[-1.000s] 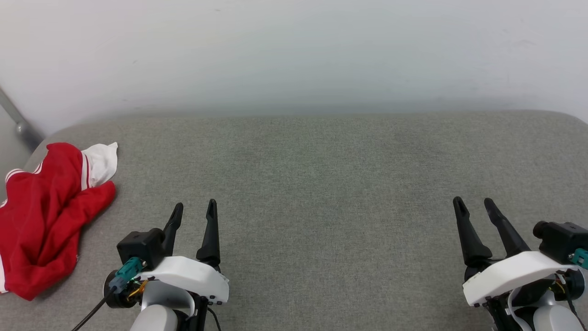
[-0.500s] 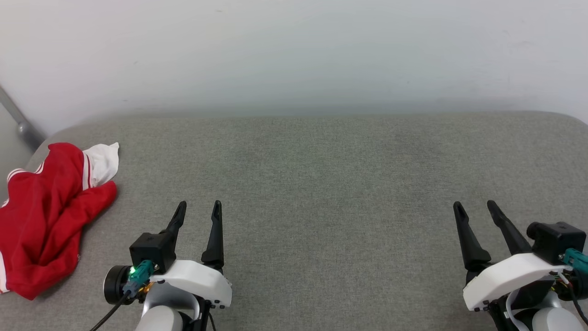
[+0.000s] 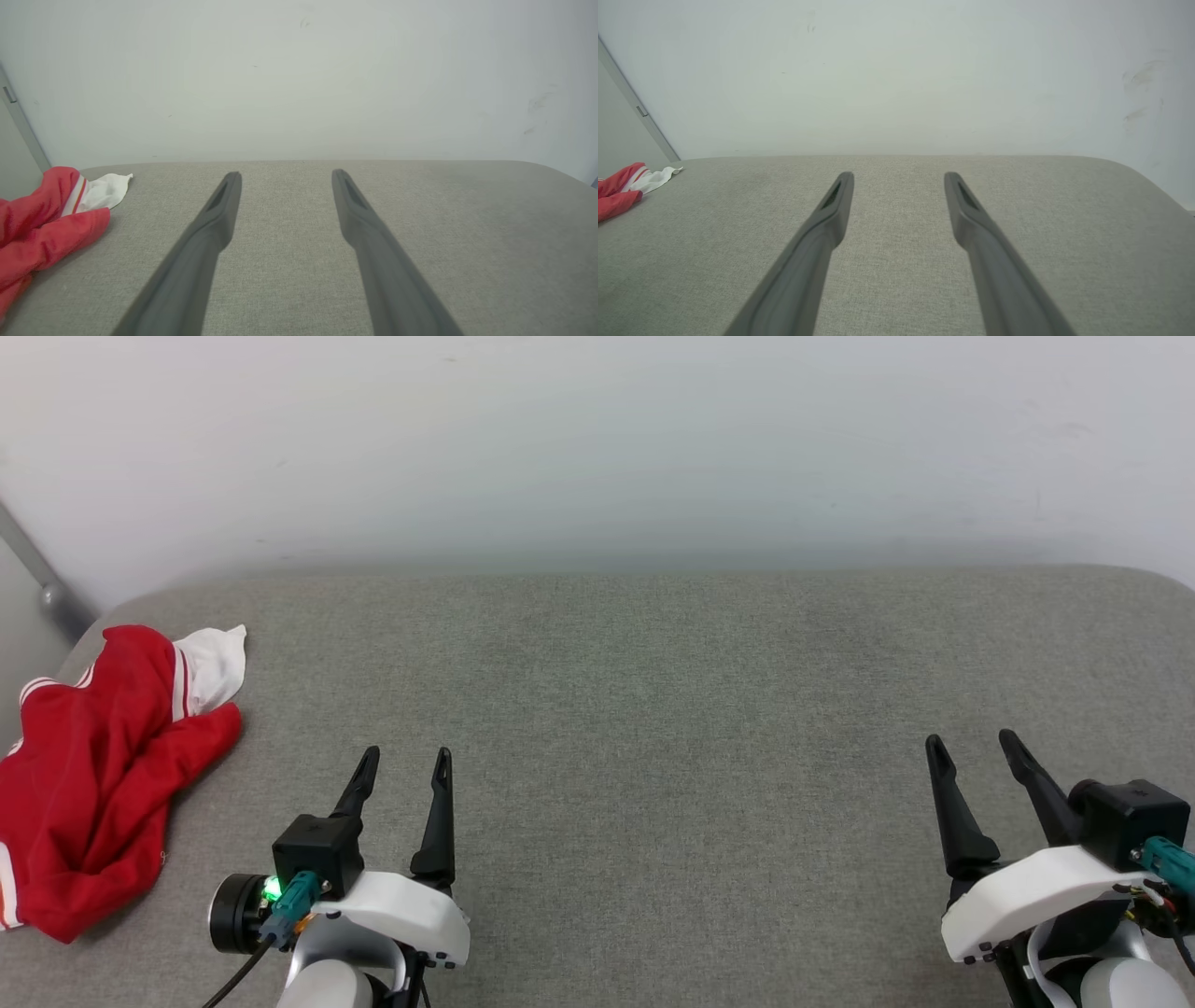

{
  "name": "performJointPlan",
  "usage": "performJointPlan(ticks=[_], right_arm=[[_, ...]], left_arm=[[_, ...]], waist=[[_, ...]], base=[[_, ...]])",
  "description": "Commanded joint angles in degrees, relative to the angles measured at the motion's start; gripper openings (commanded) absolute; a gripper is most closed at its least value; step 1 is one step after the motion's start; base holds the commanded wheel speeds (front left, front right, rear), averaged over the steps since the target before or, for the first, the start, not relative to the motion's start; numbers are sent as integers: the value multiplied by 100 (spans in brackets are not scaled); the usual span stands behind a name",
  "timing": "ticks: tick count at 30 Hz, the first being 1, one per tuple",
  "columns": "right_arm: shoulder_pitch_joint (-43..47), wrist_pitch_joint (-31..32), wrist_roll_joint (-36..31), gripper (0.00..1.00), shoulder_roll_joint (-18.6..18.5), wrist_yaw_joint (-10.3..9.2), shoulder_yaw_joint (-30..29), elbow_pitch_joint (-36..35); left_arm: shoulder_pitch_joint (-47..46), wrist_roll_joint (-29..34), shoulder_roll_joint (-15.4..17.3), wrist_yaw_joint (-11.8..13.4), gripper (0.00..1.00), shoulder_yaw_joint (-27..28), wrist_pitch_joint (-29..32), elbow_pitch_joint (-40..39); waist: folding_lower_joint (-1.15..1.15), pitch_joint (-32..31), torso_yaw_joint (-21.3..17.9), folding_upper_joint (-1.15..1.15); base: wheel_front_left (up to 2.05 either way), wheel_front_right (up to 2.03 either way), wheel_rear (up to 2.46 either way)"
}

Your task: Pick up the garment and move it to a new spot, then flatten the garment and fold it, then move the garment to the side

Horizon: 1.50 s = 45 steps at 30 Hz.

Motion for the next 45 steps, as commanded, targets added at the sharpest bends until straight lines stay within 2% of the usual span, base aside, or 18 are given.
performJointPlan(ticks=[1,20,30,45], right_arm=[[48,14,-116,100,21,-1,-20,-61],[101,-60,-703,100,111,-2,-3,-269],[132,-85,-478,100,127,-2,-77,-209],[186,-110,-511,100,131,-2,-101,-223]], left_arm=[[-77,94,5,3,100,20,-48,4],[-102,559,-216,-154,100,267,-246,328],[-96,504,-293,-220,100,437,-233,401],[-102,567,-344,-256,100,526,-233,512]], waist=[[0,0,-1,0],[0,-9,30,0],[0,-28,29,0],[0,-60,97,0]], base=[[0,0,0],[0,0,0],[0,0,0],[0,0,0]])
